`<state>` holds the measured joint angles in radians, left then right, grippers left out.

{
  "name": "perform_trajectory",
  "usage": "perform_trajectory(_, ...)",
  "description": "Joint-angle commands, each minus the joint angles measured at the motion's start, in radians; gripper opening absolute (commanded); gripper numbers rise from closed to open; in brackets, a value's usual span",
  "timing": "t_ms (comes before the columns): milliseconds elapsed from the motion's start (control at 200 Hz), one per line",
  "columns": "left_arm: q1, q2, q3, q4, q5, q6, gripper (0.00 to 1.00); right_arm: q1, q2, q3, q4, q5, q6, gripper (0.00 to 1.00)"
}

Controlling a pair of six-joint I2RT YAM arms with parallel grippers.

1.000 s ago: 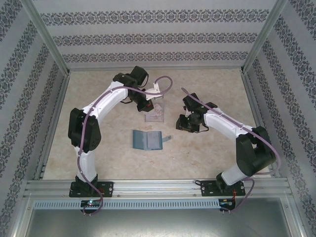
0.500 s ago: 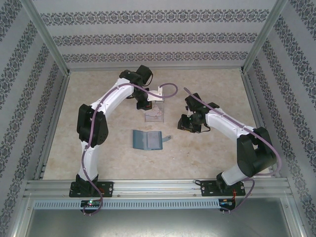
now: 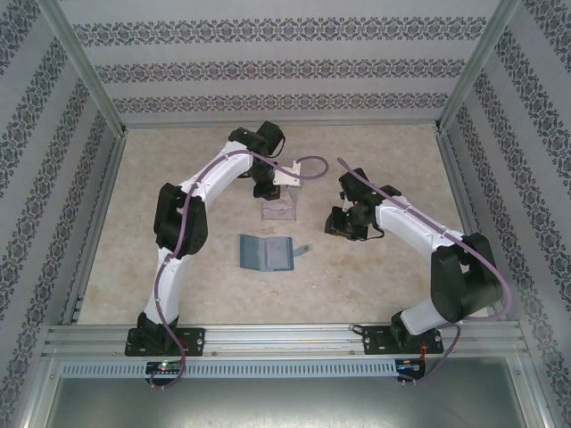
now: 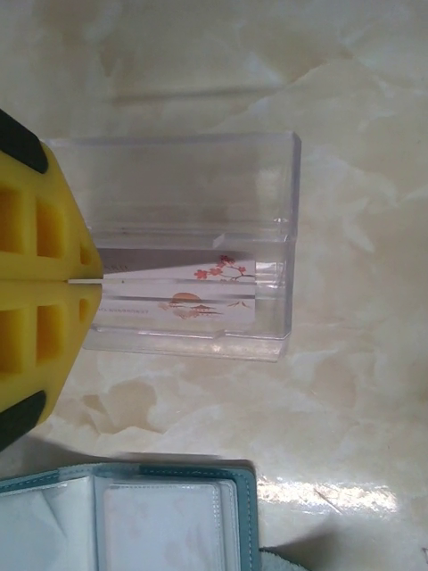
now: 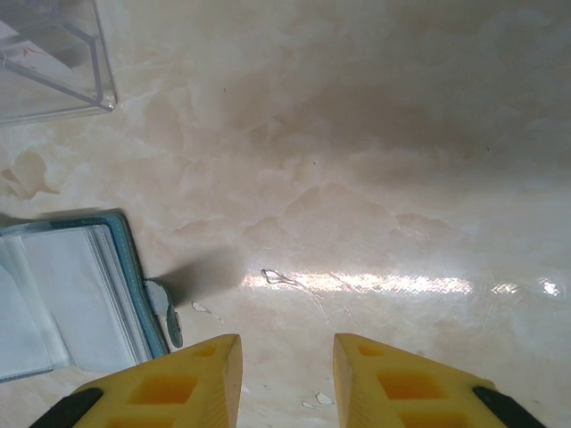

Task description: Take the credit cards out of the card holder

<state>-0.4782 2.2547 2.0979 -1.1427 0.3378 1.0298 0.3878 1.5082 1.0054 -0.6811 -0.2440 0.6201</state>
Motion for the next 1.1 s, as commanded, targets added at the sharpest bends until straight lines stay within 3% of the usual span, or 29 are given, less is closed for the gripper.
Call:
perform_trajectory(0,-0.016,0.039,0.047,-0.083,-0.006,0.040,0.00,-0.010,-0.013,-0.009,-0.018,0.003,-0.022,0.33)
perform_trajectory(235,-0.028,0.100,0.112,-0.147,-0.035,0.034,0.00,-0.012,-0.006,-0.014,-0.011,0.001,-0.021,0.33)
perform_trajectory(520,-0.041,0.117,0.175,-0.146,-0.070,-0.001,0.24,-0.011,-0.010,-0.019,-0.005,0.000,-0.021,0.33)
perform_trajectory(799,-0.042,0.081,0.177,-0.127,-0.063,-0.046,0.24,-0.006,-0.017,-0.029,0.012,-0.015,-0.009,0.33)
perform_trajectory(1099,-0.038,-0.014,0.077,0.028,-0.020,-0.293,0.21,0.035,0.003,-0.028,0.055,-0.043,0.021,0.32)
